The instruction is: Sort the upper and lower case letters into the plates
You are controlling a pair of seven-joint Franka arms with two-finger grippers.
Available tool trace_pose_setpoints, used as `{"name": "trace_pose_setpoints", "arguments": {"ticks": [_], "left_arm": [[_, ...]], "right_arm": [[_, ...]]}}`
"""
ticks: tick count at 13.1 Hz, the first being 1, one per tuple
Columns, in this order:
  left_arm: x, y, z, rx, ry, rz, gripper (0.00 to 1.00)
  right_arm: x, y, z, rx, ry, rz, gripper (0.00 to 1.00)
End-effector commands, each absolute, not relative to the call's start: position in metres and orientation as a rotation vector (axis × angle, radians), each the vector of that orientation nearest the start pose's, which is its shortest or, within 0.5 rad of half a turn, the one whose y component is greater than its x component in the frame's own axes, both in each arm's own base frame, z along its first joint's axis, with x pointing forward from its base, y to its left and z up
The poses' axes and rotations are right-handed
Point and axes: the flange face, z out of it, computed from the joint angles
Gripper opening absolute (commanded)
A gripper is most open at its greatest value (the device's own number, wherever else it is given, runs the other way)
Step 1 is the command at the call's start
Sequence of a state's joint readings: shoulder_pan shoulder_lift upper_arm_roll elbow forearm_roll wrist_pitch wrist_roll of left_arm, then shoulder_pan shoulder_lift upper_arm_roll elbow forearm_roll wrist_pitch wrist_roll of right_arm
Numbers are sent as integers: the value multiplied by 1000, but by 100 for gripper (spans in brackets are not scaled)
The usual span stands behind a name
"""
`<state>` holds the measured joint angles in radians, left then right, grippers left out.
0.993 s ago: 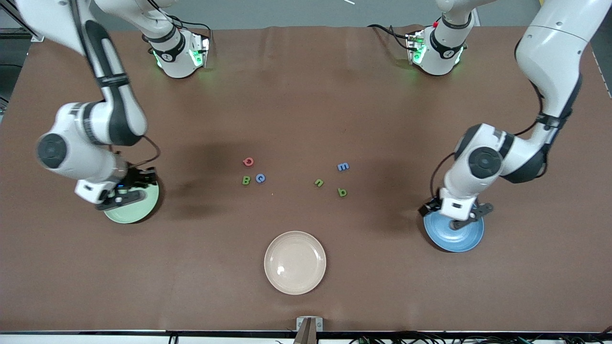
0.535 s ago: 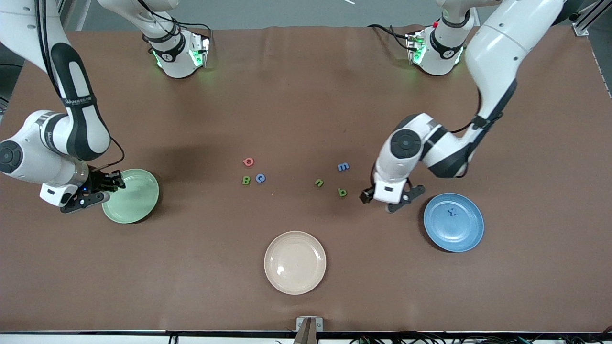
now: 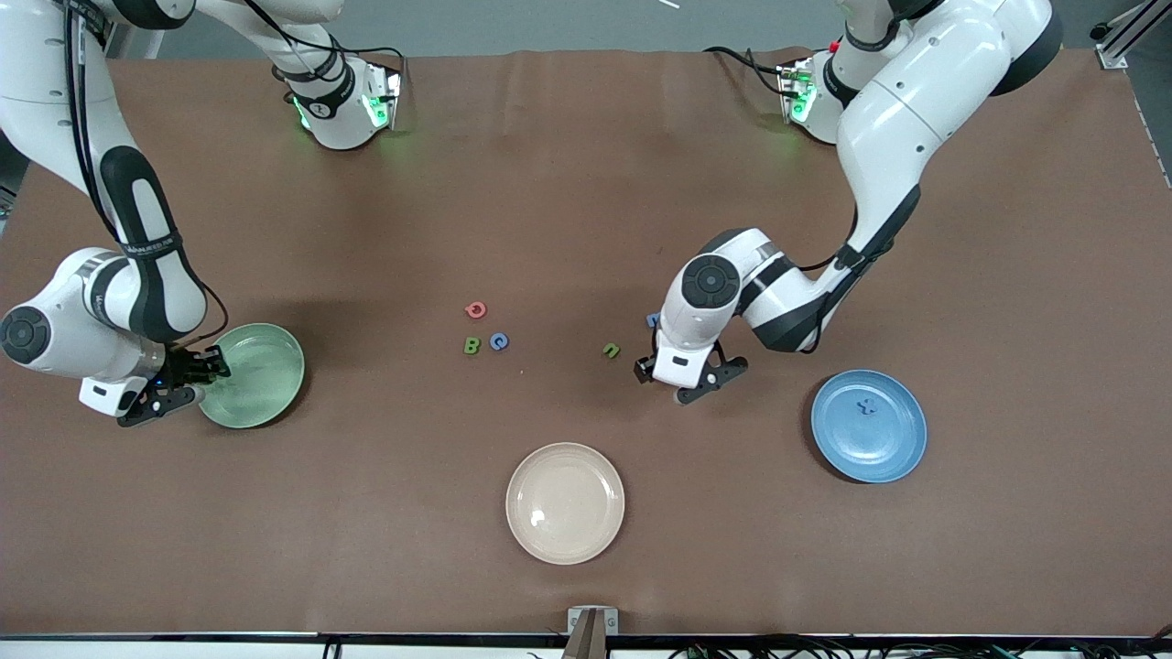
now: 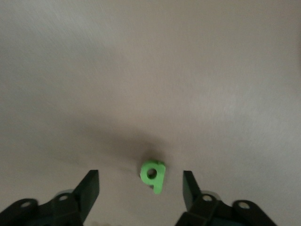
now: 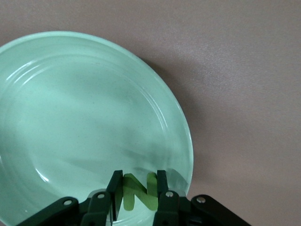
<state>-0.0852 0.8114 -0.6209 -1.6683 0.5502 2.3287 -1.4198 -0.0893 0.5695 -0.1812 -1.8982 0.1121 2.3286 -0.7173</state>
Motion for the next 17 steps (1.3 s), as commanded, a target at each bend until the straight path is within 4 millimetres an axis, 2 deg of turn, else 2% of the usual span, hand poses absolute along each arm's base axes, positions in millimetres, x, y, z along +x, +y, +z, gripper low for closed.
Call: {"name": "trace_pose_setpoints", "arguments": {"ticks": [1,3,4,5,6,7,8,10,12,13,14,16,17], "left_arm": [[555,-408,190,-3094,-773,32,70],[554,-407,185,-3085,-769,31,62],[553,-407,182,-3083,-769,39,62],[553,-407,181,-3084,-765,41,62],[555,-405,181,-3080,-770,40,60],[557,-400,177,-3069,-779,38,57],[557,-400,175,-3065,-781,36,55],[555,-403,175,-3066,-775,35,52],[555,-402,176,-3066,-775,33,40],[556,-402,177,-3069,-766,29,27],[557,-400,178,-3071,-756,23,16],[567,-393,188,-3074,-770,-13,1],[576,-385,199,-3069,-798,-33,1]], "right_arm": [[599,-161,191,-3024,-610,179,17],[598,-162,189,-3023,-605,182,18],[598,-161,189,-3022,-608,182,24],[599,-158,190,-3019,-614,186,60],[599,-157,192,-3020,-600,190,89],[600,-155,200,-3017,-592,184,98],[600,-152,215,-3001,-591,195,100],[608,-141,259,-2977,-610,194,100],[615,-117,301,-2958,-543,257,100],[617,-102,321,-2964,-464,289,100],[616,-86,332,-2970,-405,313,100],[611,-43,355,-2999,-277,328,100],[607,-19,360,-3009,-210,349,100]]}}
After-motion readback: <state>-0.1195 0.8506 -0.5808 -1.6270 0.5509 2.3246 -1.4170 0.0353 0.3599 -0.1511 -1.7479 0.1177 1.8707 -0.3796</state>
